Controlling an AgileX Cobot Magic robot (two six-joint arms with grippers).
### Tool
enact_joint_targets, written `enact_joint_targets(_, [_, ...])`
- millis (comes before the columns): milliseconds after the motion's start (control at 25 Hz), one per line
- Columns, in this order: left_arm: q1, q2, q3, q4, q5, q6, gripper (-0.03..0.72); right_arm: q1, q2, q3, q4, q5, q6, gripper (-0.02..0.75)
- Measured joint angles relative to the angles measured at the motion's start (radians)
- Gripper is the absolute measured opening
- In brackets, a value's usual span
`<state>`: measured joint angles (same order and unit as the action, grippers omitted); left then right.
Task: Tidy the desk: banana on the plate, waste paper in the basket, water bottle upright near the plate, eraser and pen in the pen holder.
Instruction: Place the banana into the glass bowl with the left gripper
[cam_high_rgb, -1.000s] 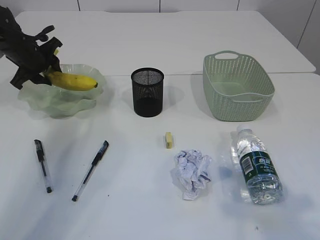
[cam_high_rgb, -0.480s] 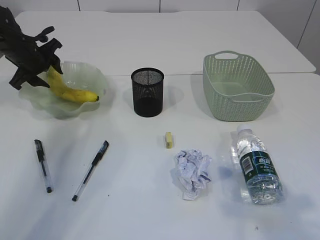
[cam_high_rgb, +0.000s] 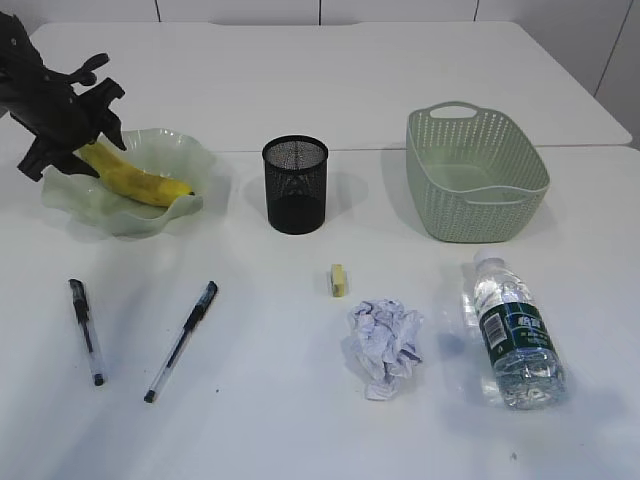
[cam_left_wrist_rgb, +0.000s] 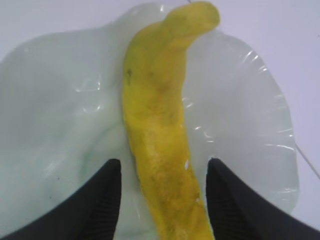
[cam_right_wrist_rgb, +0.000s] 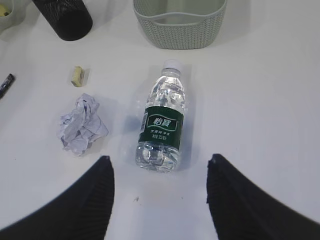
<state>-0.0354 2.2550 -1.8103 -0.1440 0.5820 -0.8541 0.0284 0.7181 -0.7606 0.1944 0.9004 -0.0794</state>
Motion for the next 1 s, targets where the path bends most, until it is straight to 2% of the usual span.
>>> enact_joint_targets(280, [0.000, -0.053, 0.000, 0.009, 0.034, 0.039, 0.381, 0.000, 0.000, 0.000, 0.000, 0.000, 0.000, 0.442])
enact_joint_targets(480, [0.000, -0.102, -0.002, 0.035, 0.142, 0.147, 0.379, 0.000, 0.000, 0.000, 0.000, 0.000, 0.000, 0.442])
enact_joint_targets(680, [0.000, -0.145, -0.002, 0.106, 0.283, 0.332, 0.373, 0.000, 0.000, 0.000, 0.000, 0.000, 0.000, 0.442])
enact_joint_targets(1000, [-0.004, -0.226, -0.002, 0.113, 0.515, 0.608, 0.368, 0.000, 0.000, 0.000, 0.011, 0.014, 0.000, 0.442])
